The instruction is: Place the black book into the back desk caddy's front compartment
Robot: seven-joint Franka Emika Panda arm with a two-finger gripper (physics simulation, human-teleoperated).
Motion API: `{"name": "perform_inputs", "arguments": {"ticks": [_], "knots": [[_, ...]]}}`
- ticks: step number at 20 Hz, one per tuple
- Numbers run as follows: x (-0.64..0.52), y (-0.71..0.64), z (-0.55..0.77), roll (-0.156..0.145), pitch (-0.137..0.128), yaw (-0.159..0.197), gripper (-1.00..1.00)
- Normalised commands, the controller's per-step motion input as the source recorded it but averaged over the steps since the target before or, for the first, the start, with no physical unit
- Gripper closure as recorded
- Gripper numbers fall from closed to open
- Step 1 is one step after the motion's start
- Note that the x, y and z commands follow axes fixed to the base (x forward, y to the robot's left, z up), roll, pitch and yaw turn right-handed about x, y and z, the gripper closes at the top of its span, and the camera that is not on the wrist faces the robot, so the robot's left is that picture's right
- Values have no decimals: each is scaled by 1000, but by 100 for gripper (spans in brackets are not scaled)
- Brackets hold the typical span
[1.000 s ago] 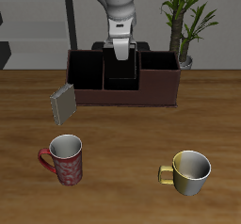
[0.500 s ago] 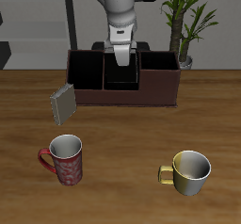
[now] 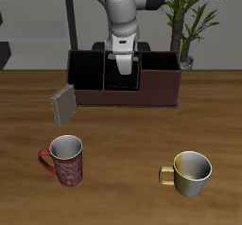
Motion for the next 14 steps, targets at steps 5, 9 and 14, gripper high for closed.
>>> {"name": "perform_inputs", "arguments": {"ticks": [5, 9, 14], "knots": [[-22, 23, -155, 5, 38, -3, 100], [-87, 152, -147, 23, 57, -21, 100], [-14, 119, -159, 15, 25, 7, 100]]}}
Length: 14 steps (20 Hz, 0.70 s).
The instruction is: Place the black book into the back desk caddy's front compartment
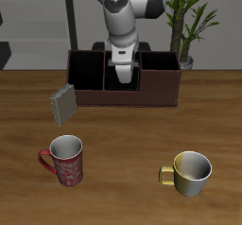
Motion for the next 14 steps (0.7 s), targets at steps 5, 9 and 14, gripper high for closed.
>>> {"name": "perform_inputs", "arguments": {"ticks": [5, 9, 14], "knots": [[-12, 68, -214, 7, 50, -17, 100], [-15, -8, -327, -7, 87, -19, 100], [15, 37, -218, -12, 96, -72, -100]]}}
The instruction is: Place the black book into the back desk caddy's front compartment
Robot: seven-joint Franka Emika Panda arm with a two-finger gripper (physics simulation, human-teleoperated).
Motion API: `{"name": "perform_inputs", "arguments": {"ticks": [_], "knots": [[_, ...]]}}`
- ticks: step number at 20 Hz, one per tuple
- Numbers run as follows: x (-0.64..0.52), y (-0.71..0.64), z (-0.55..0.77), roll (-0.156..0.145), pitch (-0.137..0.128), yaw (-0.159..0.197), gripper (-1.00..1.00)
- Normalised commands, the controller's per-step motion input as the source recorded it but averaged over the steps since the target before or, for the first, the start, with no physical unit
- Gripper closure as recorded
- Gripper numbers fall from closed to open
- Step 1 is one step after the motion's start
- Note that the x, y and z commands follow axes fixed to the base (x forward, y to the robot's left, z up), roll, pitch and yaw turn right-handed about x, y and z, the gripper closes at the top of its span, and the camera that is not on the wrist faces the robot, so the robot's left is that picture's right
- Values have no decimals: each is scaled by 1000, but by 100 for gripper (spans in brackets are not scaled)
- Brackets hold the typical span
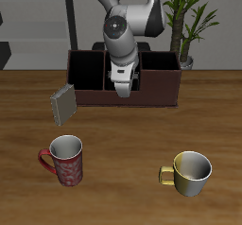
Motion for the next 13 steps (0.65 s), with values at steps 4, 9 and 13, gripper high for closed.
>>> {"name": "perform_inputs", "arguments": {"ticks": [4, 9, 13], "knots": [[-63, 18, 122, 4, -1, -57, -100], [-68, -9, 122, -2, -9, -8, -100], [-15, -40, 66, -8, -6, -21, -100]]}}
